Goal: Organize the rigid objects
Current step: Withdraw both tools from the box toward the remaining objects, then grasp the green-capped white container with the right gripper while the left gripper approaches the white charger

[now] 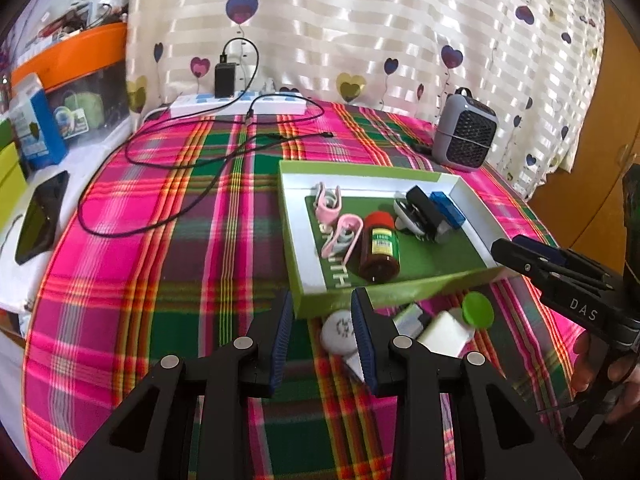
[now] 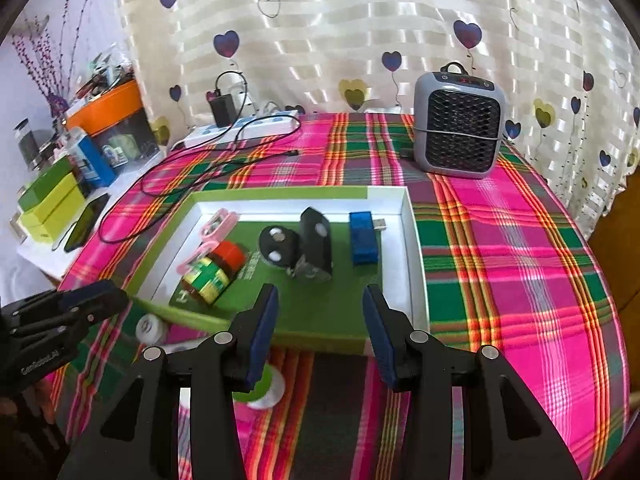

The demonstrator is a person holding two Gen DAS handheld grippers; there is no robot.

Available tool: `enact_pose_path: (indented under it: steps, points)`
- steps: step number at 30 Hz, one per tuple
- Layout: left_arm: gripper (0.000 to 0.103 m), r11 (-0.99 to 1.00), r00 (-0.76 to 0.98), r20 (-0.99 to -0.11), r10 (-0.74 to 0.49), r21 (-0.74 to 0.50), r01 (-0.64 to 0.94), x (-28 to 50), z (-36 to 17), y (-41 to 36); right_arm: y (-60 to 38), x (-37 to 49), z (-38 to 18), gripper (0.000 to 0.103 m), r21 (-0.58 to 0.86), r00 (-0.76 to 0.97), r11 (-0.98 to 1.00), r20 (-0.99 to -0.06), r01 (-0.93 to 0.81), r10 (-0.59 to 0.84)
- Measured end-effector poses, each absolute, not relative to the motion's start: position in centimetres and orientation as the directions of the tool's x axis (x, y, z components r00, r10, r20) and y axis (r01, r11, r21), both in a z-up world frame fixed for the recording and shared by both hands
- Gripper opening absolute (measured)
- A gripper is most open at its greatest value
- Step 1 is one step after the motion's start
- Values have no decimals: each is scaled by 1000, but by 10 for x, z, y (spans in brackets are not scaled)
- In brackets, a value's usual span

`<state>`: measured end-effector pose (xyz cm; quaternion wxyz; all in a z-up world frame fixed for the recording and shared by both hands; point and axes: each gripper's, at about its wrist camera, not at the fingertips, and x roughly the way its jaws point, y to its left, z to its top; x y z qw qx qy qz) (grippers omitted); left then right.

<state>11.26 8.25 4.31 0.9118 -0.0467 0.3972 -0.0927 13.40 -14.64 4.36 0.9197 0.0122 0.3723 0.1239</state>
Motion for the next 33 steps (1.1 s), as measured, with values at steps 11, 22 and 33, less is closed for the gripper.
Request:
enact_pose_path:
  steps: [11, 22, 33]
  points:
    - [29, 971, 650, -722, -237, -194, 138, 94, 34, 95, -149, 112, 39, 45, 151, 686, 964, -679, -217, 261]
    - [30, 964, 614, -743, -266, -205, 170, 102, 25, 84, -146, 92, 32, 45, 150, 671, 962, -691, -229, 268]
    - [30, 960, 603, -747, -278, -210, 183, 93, 21, 80, -134, 90, 23, 45, 151, 646, 949, -702, -276, 299]
